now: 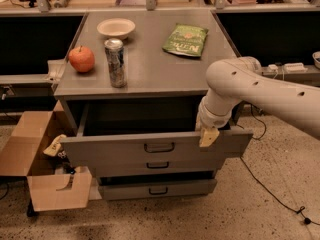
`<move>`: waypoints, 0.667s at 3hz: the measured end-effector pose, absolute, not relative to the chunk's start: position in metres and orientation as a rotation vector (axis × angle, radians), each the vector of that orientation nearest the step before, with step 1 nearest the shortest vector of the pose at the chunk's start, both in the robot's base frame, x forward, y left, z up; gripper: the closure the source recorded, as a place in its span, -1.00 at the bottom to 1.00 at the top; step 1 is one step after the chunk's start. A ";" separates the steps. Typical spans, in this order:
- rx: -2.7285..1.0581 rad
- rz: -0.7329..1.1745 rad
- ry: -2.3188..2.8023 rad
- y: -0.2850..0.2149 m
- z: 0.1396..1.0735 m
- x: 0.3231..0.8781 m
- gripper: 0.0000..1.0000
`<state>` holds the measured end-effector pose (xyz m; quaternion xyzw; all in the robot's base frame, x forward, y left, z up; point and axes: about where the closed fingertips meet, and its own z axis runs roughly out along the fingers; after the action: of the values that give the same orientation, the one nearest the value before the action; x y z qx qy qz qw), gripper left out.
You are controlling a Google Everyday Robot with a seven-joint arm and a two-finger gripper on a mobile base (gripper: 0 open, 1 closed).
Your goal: Open top drawer
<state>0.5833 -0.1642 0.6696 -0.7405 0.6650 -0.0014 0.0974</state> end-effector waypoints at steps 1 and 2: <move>-2.192 -0.004 1.969 -0.164 0.670 0.583 -0.32; -2.192 -0.004 1.969 -0.164 0.670 0.583 -0.76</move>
Offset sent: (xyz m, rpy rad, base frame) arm 0.0000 0.0000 0.0000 0.0000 0.0000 0.0000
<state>0.5833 -0.1642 0.6696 -0.7405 0.6650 -0.0014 0.0974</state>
